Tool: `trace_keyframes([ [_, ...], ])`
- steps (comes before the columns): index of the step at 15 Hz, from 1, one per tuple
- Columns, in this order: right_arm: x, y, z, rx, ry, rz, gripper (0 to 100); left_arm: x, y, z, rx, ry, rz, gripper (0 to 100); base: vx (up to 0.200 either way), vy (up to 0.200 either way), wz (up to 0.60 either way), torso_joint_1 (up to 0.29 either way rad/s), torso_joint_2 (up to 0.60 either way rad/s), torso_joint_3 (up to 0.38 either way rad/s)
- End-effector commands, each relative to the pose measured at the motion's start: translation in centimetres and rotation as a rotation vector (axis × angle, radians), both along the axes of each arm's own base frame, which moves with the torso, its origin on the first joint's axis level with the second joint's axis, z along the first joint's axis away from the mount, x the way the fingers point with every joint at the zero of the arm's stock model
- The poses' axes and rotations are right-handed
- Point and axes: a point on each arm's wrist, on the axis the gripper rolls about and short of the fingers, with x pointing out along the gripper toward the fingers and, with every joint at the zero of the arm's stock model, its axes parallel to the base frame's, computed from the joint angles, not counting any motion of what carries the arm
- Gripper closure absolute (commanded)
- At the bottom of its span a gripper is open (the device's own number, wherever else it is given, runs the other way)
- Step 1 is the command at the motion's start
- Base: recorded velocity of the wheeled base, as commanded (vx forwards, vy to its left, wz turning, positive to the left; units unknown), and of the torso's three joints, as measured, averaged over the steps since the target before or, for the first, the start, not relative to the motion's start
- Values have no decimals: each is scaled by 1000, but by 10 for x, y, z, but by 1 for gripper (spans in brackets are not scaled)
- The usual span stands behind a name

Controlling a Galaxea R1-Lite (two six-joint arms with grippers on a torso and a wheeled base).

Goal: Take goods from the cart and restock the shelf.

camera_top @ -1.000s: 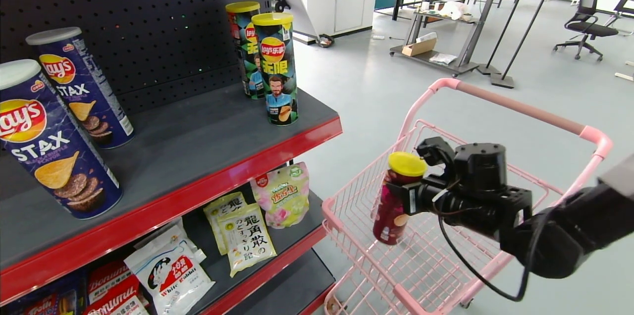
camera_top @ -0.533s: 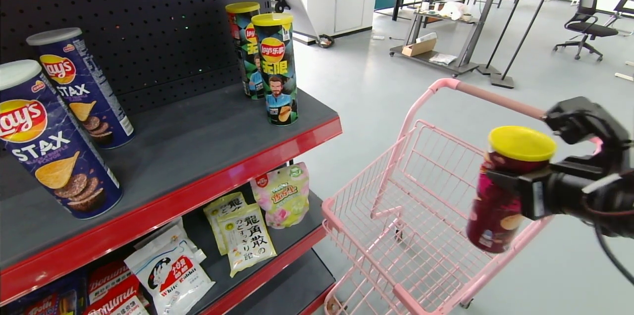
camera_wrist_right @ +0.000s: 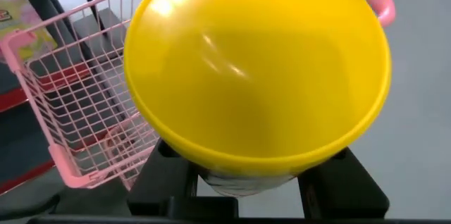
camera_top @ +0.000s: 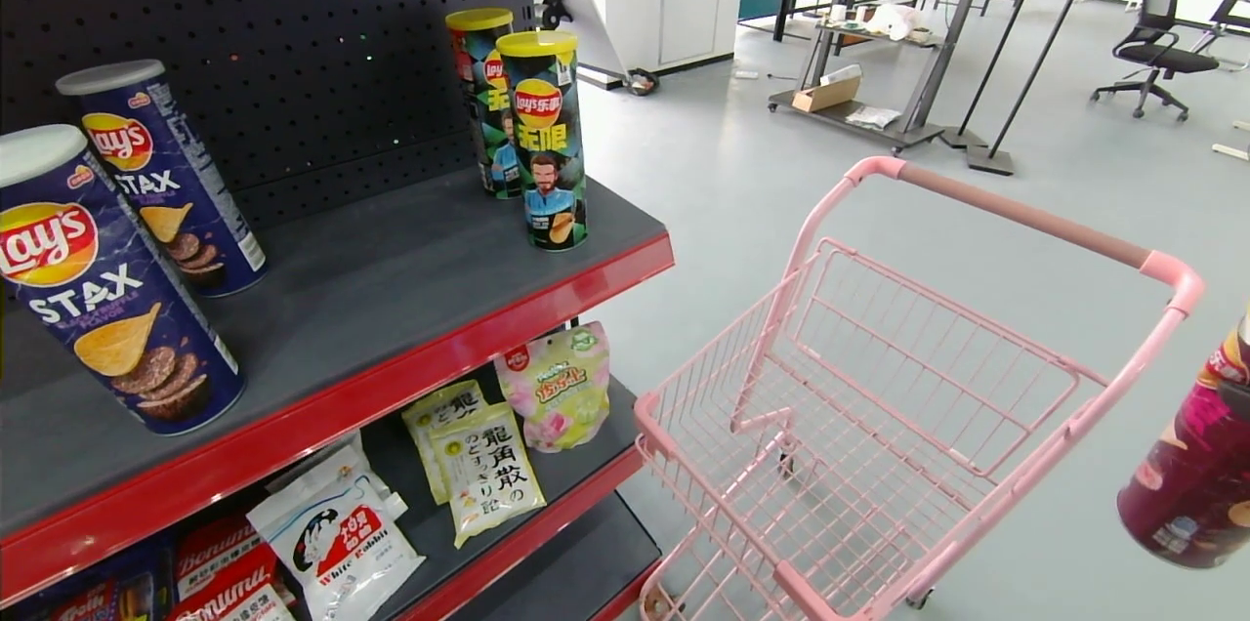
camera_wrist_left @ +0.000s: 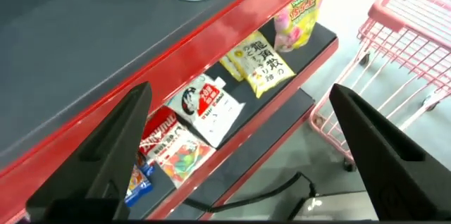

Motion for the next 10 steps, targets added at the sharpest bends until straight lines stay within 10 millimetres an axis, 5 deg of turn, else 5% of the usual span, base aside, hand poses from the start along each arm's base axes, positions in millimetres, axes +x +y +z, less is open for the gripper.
trace_keyframes([
  [1,-10,-3,-2,3,-25,-9,100,0,0,0,0,-2,0,0,0,0,0,144,-383,-232],
  [6,-9,-3,-3,2,-19,-15,100,2,-1,4,-5,-37,-1,0,0,0,0,194,-503,-299],
  [10,-7,-3,-3,-13,-12,-12,100,21,-6,23,22,-62,69,0,0,0,0,163,-390,-234],
])
